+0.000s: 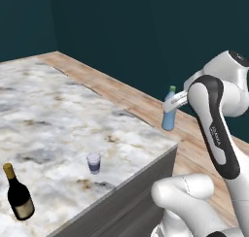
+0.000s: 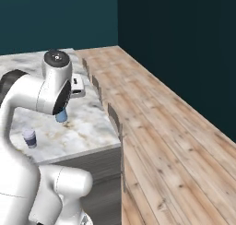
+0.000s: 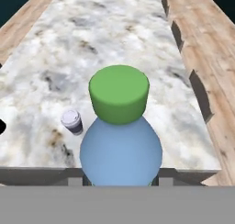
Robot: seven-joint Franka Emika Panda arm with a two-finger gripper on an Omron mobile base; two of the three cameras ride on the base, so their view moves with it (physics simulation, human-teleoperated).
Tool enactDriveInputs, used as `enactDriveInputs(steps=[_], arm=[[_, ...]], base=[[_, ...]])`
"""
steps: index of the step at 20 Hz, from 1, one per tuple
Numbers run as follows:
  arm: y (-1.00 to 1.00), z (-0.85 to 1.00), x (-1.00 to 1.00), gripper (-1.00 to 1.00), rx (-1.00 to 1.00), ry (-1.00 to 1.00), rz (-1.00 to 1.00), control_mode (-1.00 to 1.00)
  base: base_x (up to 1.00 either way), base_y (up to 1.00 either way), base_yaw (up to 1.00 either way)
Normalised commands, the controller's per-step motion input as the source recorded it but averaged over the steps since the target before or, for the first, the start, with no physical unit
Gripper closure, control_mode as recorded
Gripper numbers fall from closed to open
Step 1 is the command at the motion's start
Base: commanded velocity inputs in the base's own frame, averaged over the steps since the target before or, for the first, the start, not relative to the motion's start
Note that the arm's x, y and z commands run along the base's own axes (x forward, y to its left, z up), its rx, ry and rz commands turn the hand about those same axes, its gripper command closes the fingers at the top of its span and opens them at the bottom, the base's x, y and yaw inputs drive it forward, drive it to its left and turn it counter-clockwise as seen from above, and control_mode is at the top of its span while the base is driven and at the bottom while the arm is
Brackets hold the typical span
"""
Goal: Move the drinks to the dining counter.
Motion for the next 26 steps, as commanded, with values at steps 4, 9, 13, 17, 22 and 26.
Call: enactDriveInputs(steps=[4, 9, 13, 17, 22, 26], arm=[[0.0, -0.3, 0.41, 1.0, 0.01, 0.0, 0.19, -1.0], [0.0, -0.21, 0.47, 1.0, 0.0, 0.0, 0.33, -1.0], [0.0, -0.16, 0.37, 1.0, 0.0, 0.0, 0.36, -1.0], [0.0, -0.07, 0.31, 1.0, -0.01, 0.0, 0.37, -1.0], [0.0, -0.06, 0.33, 1.0, -0.01, 0.0, 0.38, -1.0], [0.0, -0.12, 0.16, 1.0, -0.02, 0.0, 0.3, -1.0]], base=[[0.0, 0.0, 0.0], [0.0, 0.0, 0.0], [0.0, 0.0, 0.0], [0.0, 0.0, 0.0], [0.0, 0.0, 0.0], [0.0, 0.0, 0.0]])
